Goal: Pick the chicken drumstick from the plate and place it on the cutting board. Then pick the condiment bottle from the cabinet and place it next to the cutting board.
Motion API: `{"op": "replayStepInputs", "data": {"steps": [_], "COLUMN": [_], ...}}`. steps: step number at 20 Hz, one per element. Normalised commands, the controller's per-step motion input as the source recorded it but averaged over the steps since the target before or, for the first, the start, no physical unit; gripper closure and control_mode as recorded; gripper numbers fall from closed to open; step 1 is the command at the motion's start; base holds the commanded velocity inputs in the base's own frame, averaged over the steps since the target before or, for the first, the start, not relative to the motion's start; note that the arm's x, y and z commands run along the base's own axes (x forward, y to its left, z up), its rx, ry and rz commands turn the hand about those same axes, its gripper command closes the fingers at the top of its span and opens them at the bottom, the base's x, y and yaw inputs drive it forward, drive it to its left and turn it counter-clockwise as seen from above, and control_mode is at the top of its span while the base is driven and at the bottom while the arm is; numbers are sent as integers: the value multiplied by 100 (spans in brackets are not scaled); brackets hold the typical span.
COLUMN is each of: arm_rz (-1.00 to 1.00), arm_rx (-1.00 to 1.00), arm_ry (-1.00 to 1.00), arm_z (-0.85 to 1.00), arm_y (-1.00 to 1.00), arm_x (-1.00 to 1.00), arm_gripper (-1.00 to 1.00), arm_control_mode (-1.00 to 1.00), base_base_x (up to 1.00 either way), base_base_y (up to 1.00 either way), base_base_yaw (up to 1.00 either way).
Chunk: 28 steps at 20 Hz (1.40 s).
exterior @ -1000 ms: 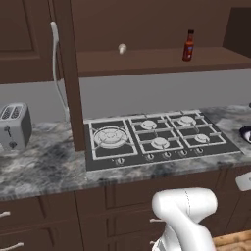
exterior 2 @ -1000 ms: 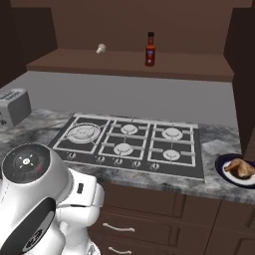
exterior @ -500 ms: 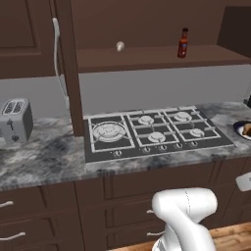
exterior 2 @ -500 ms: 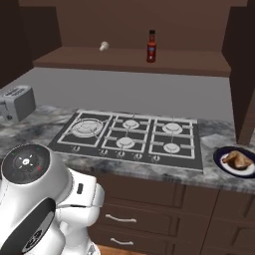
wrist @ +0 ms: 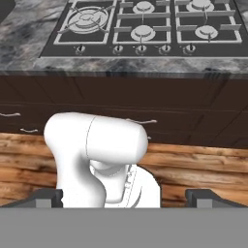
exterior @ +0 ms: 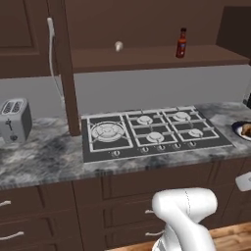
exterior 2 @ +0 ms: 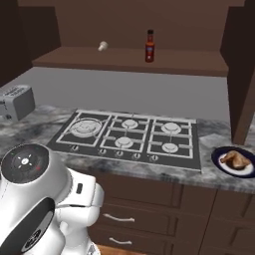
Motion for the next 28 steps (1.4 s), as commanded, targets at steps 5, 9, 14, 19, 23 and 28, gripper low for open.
{"op": "replayStepInputs", "data": {"steps": [5,9,14,19,23,28], "arm_rz": [0,0,0,0,0,0], "arm_rx": [0,0,0,0,0,0], "arm_ry": [0,0,0,0,0,0], "arm_z": [0,0,0,0,0,0], "arm_y": [0,0,0,0,0,0], "arm_x": [0,0,0,0,0,0], "arm_gripper": [-100,-100,-100,-100,-100,-100], "arm_control_mode": [100,100,100,100,100,100], "base_base_x": [-1,-1,-1,0,0,0], "base_base_y": [-54,-58,-57,-56,-56,-55], "base_base_yaw": [2,2,2,2,1,2]}}
